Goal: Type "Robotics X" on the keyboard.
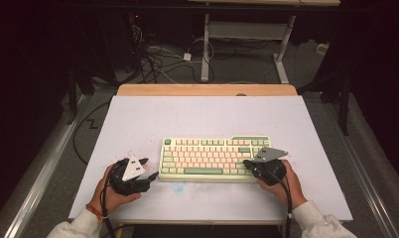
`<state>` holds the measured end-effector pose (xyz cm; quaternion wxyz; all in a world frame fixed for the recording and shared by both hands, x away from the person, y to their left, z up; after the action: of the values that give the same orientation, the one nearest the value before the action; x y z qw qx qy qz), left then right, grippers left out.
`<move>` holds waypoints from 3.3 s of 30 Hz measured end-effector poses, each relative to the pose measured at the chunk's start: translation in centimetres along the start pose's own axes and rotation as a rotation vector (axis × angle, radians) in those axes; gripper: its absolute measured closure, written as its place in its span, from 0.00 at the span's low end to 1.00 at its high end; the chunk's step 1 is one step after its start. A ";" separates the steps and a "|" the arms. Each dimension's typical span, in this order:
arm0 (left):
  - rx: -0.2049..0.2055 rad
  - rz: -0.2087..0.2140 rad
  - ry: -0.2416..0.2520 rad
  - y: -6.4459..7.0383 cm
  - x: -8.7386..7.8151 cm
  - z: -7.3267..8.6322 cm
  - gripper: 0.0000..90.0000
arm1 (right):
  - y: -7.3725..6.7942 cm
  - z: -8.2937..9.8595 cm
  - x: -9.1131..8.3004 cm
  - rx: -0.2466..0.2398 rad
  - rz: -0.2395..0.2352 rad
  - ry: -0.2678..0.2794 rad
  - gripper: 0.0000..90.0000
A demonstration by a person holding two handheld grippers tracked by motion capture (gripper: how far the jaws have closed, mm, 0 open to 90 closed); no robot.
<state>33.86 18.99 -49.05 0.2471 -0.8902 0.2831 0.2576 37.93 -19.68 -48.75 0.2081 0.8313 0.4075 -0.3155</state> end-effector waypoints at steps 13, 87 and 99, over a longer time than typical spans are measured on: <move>-0.033 0.059 -0.037 -0.6 -0.5 -0.5 0.97 | -0.1 0.1 0.0 0.004 0.007 0.012 1.00; 0.136 0.198 -0.139 3.9 6.5 -7.9 0.96 | -0.3 0.1 0.0 -0.020 0.027 0.005 1.00; 0.129 0.195 -0.125 3.7 6.3 -8.0 0.95 | -0.3 0.1 0.0 -0.020 0.026 0.004 1.00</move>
<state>38.56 9.26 -47.92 0.2946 -0.8230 0.3682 0.3167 37.65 -19.56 -48.87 0.2197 0.8351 0.4000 -0.3071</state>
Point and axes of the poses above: each handheld gripper's, and its own axes: x roughly forward along the jaws, z roughly out of its underside, y roughly to its right, the point moved 4 cm from there along x, roughly forward along the jaws, and after that the axes turned 8 degrees about -z, right-handed, at the moved point
